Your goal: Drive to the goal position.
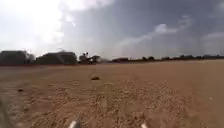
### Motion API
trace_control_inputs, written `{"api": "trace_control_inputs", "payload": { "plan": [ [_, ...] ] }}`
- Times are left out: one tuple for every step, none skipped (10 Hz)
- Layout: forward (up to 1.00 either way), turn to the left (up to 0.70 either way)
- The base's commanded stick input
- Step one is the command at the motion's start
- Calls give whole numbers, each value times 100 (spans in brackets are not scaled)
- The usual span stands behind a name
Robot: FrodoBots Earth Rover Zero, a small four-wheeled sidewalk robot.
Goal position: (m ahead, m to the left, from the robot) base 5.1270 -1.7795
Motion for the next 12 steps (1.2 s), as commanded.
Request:
{"api": "trace_control_inputs", "payload": {
  "plan": [
    [100,-11],
    [100,0],
    [100,0],
    [100,0],
    [100,0],
    [100,0],
    [100,0],
    [100,0],
    [100,0],
    [100,0],
    [100,0],
    [100,0]
  ]
}}
